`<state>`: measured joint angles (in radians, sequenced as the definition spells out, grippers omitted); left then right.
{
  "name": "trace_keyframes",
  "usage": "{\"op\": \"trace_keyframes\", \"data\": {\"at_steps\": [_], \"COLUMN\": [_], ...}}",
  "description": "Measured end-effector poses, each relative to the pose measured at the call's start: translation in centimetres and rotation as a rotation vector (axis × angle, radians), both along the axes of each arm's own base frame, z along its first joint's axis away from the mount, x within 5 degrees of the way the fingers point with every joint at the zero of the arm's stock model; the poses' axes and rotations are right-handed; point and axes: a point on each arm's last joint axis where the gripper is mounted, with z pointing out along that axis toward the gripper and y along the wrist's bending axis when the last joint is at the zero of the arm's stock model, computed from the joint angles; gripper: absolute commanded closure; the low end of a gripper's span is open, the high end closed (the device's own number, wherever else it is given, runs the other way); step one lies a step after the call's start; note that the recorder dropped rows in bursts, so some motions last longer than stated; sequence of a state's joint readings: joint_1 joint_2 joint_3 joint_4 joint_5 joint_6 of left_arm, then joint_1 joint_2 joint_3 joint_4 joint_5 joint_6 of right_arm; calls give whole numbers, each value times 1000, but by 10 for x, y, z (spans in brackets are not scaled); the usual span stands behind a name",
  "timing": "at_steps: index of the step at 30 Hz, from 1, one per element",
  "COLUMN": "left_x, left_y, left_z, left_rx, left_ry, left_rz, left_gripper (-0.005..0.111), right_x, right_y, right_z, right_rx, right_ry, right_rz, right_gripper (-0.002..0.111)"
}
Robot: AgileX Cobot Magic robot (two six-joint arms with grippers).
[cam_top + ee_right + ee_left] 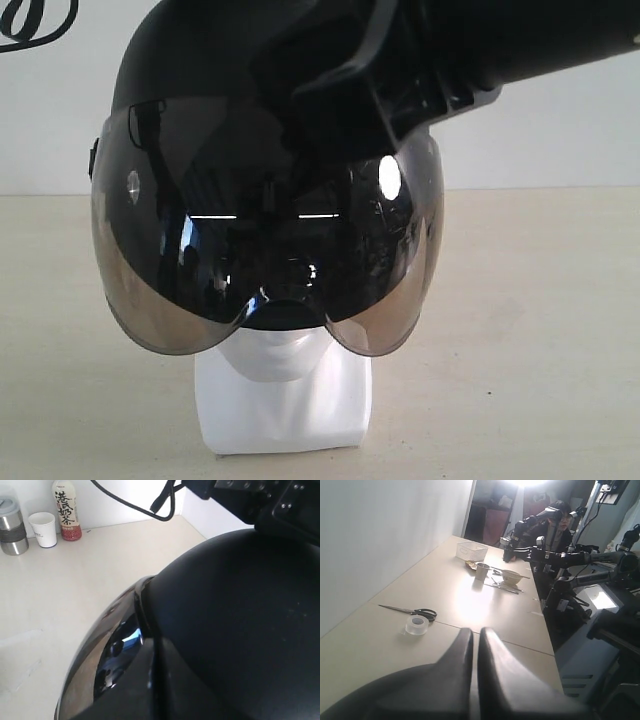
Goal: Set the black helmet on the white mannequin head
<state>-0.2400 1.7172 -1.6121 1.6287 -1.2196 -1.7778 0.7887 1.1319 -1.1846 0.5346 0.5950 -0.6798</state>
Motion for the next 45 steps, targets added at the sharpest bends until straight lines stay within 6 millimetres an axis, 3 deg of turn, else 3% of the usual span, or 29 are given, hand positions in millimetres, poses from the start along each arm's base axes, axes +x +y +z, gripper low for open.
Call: {"op": "trace_keyframes", "data": {"at_steps": [16, 45], "left_x": [0, 0], "left_y": [0, 0], "left_z": [0, 0], "left_rx": [-3, -7], "left_ry": [12, 46], "left_rz": [1, 3], "left_gripper": [102, 102], "right_x": [15, 6], "right_y": [11, 13], "right_z": [-9, -18], "right_rx": [-20, -73], "right_ry": [1, 134], "right_rz": [-28, 45], "right_gripper": [109, 109]}}
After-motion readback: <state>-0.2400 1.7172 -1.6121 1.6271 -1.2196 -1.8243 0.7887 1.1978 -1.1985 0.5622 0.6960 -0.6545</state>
